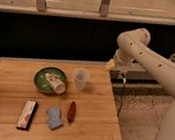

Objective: Place the eraser on the white sponge

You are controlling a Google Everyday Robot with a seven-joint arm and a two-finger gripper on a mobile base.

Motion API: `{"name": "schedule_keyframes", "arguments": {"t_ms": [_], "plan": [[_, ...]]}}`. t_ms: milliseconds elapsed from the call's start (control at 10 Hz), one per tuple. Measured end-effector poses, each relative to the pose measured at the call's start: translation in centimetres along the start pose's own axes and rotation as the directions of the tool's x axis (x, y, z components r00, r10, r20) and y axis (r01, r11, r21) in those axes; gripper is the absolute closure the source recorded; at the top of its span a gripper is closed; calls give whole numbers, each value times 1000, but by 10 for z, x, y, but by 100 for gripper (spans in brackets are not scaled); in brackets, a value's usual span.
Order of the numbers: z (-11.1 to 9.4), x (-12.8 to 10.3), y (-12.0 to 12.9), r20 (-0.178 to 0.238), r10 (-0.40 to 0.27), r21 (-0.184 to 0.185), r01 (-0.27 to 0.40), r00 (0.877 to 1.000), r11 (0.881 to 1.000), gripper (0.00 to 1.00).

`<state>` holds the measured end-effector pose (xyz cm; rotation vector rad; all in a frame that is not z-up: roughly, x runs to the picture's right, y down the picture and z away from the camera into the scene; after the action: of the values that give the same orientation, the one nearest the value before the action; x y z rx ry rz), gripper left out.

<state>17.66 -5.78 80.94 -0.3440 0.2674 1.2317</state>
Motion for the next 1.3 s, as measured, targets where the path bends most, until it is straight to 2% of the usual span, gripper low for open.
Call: {"name": "schedule_keyframes", "arguments": {"t_ms": [1000,1200,1300], "plan": [[-1,0,0,2,0,0,0,1000,1000,20],[-3,-1,5,15,-16,-16,16,1000,1000,20],[-5,0,18,23,-40,-34,41,999,999,20]]}}
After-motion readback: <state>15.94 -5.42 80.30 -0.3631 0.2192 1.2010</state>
